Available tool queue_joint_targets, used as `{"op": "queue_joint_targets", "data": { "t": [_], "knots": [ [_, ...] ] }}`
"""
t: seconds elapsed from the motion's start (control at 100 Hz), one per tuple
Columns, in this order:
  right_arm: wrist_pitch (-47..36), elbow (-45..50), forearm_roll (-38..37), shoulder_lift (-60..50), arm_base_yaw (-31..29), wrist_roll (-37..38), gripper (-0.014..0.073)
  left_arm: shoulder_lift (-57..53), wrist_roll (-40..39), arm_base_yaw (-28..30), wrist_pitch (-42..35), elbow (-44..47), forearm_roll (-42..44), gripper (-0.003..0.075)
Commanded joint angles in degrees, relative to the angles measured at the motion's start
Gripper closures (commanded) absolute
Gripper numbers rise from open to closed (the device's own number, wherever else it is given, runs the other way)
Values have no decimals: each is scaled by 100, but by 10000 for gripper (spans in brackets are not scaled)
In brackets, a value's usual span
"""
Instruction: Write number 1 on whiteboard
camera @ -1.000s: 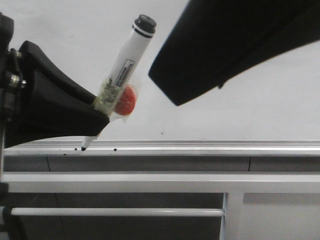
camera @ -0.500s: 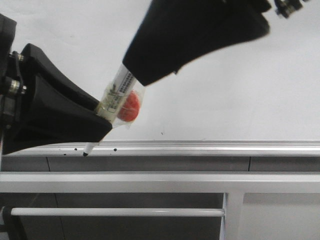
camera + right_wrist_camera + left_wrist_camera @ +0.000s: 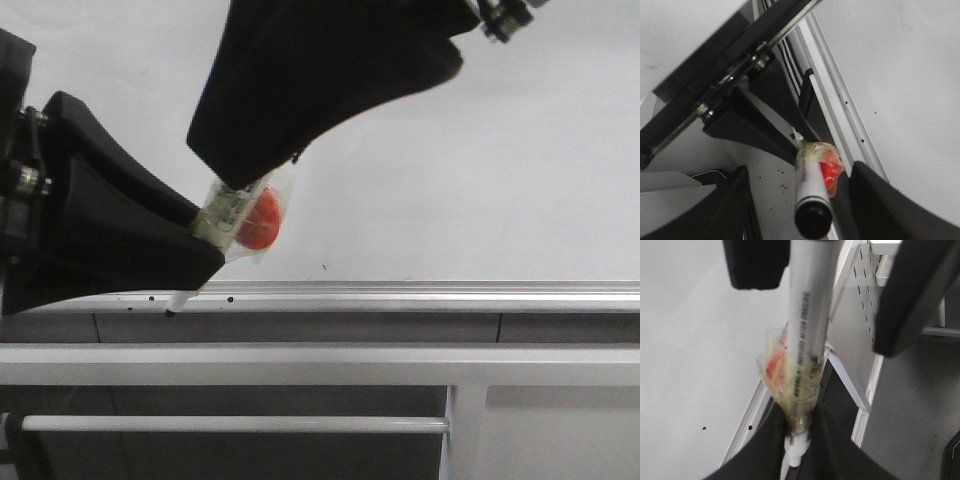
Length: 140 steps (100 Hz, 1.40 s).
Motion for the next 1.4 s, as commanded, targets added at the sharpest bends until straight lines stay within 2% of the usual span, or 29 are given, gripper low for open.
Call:
{"op": "queue_joint_targets", "data": {
  "t": [0.0, 0.05, 0.1, 0.15, 0.22, 0.25, 0.3, 0.35, 0.4, 0.46, 0.47, 0.52, 0.56, 0.6, 0.73, 0.9, 1.05, 1.1, 1.24, 1.31, 1.39],
  "knots": [
    [-237, -190, 8, -86, 7, -60, 209, -66, -48, -45, -348, -187, -14, 741],
    [-233, -190, 8, -86, 7, -60, 221, -66, -48, -45, -348, -187, -14, 741],
    [-209, -190, 8, -86, 7, -60, 276, -66, -48, -45, -348, -187, -1, 741],
    [-190, -190, 8, -86, 7, -60, 380, -66, -48, -45, -348, -187, 11, 741],
    [-176, -190, 8, -86, 7, -60, 602, -66, -48, -45, -348, -187, 11, 738],
    [-176, -190, 8, -86, 7, -60, 664, -66, -48, -45, -348, -187, 11, 734],
    [-176, -190, 19, -86, 7, -60, 657, -66, -48, -45, -348, -187, 21, 699],
    [-163, -190, 19, -86, 7, -60, 657, -66, -40, -45, -348, -187, 40, 631],
    [-163, -190, 19, -86, 7, -60, 657, -66, -23, -45, -348, -187, 76, 533],
    [-163, -190, 19, -86, 7, -60, 657, -66, -23, -45, -348, -187, 99, 365],
    [-163, -190, 19, -86, 7, -60, 657, -66, -23, -45, -348, -187, 99, 365],
    [-163, -190, 28, -86, 7, -60, 657, -76, -23, -45, -328, -187, 99, 260],
    [-163, -204, 28, -86, 7, -60, 657, -76, -23, -45, -229, -187, 99, 215],
    [-163, -208, 54, -86, 7, -60, 657, -76, -23, -45, -129, -187, 99, 201],
    [-122, -222, 64, -86, -42, -49, 657, -288, -23, -57, 177, -187, -46, 209],
    [-58, -222, 64, -241, -194, 19, 657, -1118, -23, -57, 413, -187, -537, 209],
    [-49, -64, 64, -787, -194, 64, 656, -2084, -47, -57, 1247, -187, -1278, 212],
    [-158, 123, 64, -1060, -194, 189, 654, -2414, -188, -47, 1462, -187, -1397, 235],
    [-655, 918, 64, -2013, -194, 479, 654, -3228, -360, 54, 1727, -99, -1224, 396],
    [-854, 1400, 64, -2546, -194, 637, 653, -3513, -372, 171, 1754, -10, -1153, 501],
    [-1179, 2025, 64, -3143, -194, 938, 648, -3709, -854, 365, 1754, 79, -1035, 646]
  ]
}}
